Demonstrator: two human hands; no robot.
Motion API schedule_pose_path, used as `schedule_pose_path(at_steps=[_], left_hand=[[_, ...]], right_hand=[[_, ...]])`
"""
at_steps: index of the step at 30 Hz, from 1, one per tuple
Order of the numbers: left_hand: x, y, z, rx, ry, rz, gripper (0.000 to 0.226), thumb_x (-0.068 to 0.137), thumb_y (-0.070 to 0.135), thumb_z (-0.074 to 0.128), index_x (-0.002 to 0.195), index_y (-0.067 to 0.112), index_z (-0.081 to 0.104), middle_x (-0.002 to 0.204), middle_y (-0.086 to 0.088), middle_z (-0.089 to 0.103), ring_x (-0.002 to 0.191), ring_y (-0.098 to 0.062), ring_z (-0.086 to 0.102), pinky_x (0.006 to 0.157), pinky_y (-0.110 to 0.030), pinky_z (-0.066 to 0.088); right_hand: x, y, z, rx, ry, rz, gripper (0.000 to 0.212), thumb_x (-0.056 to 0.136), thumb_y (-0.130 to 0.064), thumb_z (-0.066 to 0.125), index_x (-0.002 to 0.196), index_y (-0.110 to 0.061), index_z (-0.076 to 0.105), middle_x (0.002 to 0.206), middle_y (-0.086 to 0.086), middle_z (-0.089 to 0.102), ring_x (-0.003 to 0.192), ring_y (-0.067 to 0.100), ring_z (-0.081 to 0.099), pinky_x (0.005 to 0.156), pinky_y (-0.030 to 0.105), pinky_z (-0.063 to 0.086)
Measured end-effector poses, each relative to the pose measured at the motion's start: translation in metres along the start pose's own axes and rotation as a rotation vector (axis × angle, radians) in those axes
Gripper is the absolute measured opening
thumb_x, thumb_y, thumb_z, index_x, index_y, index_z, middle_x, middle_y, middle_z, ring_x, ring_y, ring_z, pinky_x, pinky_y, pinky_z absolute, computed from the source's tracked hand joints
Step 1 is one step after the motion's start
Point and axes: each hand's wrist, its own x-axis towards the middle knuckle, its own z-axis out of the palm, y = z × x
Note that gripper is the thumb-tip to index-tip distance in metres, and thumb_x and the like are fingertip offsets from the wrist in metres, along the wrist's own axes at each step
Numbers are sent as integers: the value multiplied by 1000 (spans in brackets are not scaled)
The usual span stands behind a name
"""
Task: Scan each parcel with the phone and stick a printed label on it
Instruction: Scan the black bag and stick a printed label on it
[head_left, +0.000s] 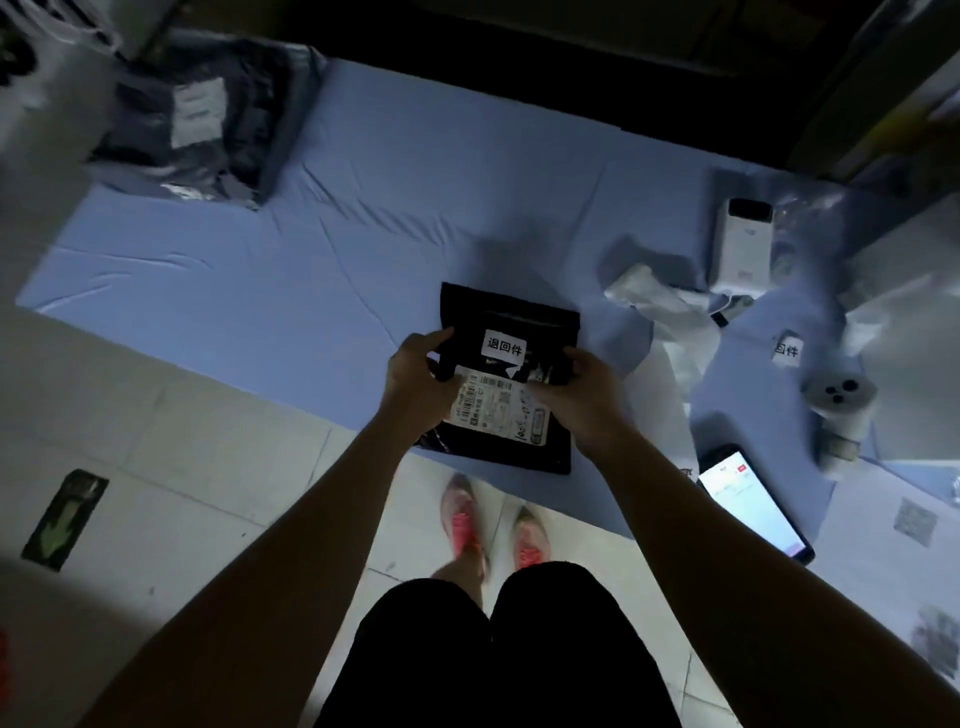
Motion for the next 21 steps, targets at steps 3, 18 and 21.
schedule_pose_path(at_steps=[3,18,21], left_hand=[[-18,-7,-46,21,106,42,59,82,9,80,136,19,60,115,5,58,77,2,60,63,-1,45],[-77,-139,-322,-151,543,13,71,77,6,78,142,22,55,117,13,55,90,-15,61,87,-34,58],[-82,-188,-383,-74,599,3,64,79,9,74,139,22,58,124,4,61,94,-15,60,89,-27,51]], right_hand=[[-10,-29,20,99,-72,-59,65,67,-17,92,126,-16,67,114,1,72,107,17,69,86,27,54],[-121,-226,242,-103,-311,-632,86,70,-20,91,145,-32,50,123,-11,44,114,17,60,99,40,55],[-149,-254,315,-145,-352,-591,87,72,-23,92,147,-28,48,123,-13,43,118,19,60,101,40,54]])
